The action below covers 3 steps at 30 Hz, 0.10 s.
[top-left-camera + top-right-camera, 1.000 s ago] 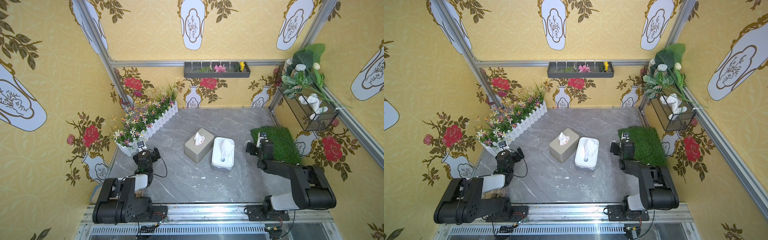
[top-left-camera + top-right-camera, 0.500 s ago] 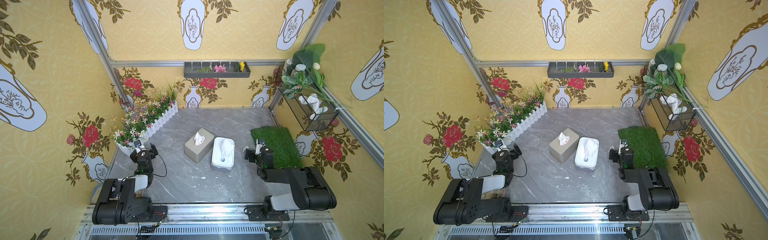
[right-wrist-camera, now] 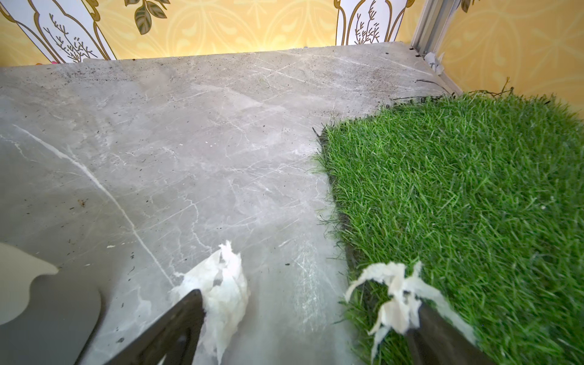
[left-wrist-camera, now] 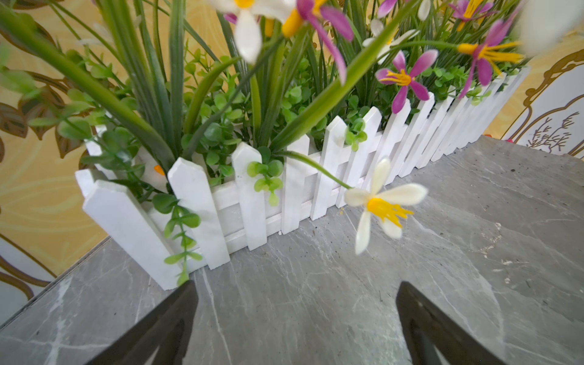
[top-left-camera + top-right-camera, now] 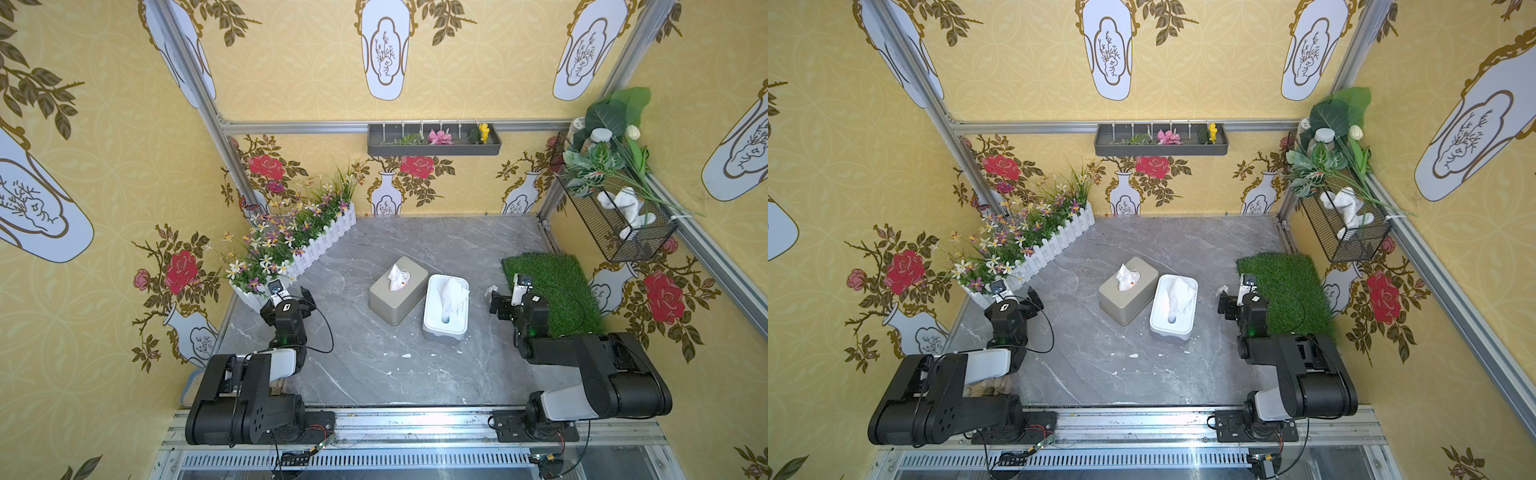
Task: Put the tissue paper into the tissue box
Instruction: Reset both arms
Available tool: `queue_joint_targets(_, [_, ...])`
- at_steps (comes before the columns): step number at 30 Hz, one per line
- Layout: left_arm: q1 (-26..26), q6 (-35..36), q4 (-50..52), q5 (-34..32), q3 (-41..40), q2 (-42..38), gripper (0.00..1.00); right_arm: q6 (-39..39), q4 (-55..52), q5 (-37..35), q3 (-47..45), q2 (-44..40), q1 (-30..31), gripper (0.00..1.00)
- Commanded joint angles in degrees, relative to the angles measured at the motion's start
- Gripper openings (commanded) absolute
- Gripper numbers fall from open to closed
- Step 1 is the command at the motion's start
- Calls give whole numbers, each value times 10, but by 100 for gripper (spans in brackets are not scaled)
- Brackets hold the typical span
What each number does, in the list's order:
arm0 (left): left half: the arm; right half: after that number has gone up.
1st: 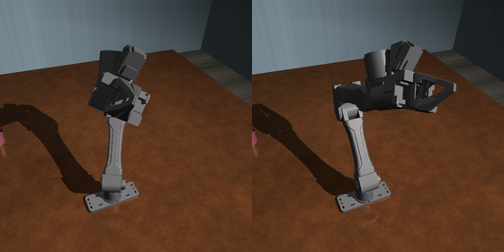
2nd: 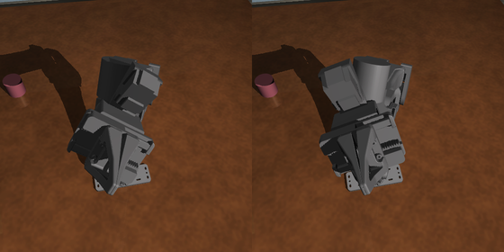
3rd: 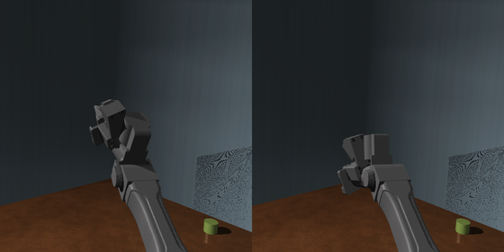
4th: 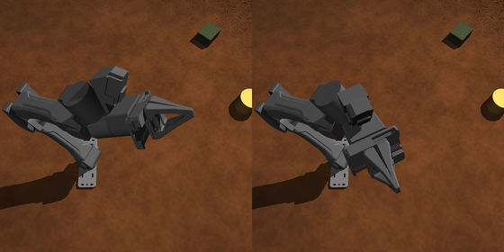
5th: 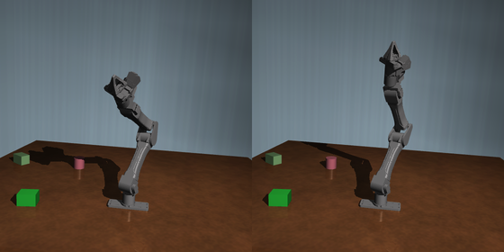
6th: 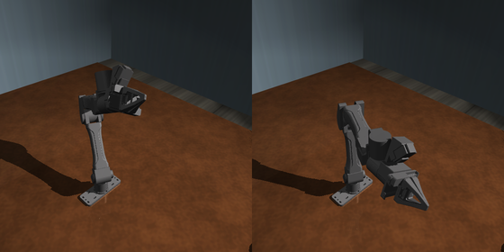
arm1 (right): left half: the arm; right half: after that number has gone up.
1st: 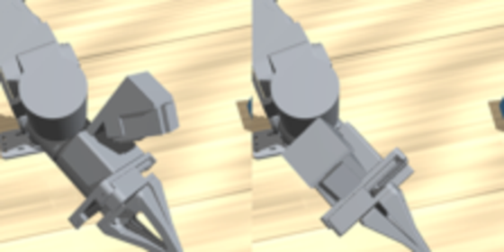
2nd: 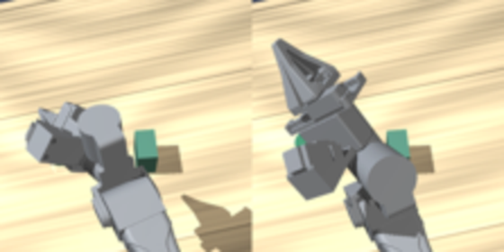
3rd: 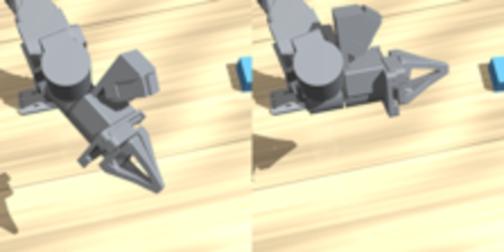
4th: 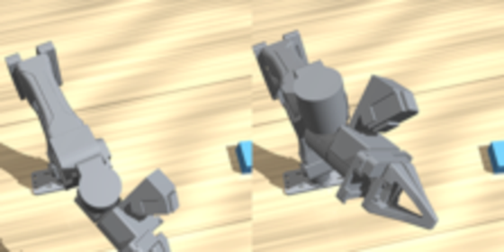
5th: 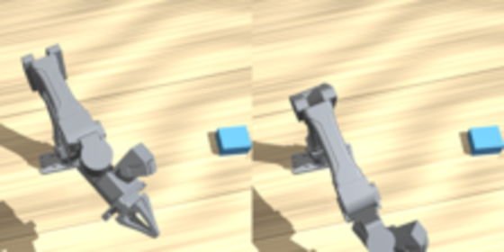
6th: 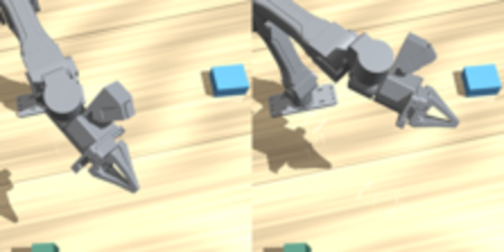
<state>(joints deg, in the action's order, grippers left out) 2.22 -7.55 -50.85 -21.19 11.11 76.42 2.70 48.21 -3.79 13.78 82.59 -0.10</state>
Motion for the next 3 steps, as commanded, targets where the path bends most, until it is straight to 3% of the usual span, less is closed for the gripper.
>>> queue_joint_targets(1, [1,3,-15,3,-1,-1,100,-2,29,0,3,2,-1,97])
queue_joint_targets(3, [1,2,-15,1,-4,-7,100,-2,29,0,2,1,0,97])
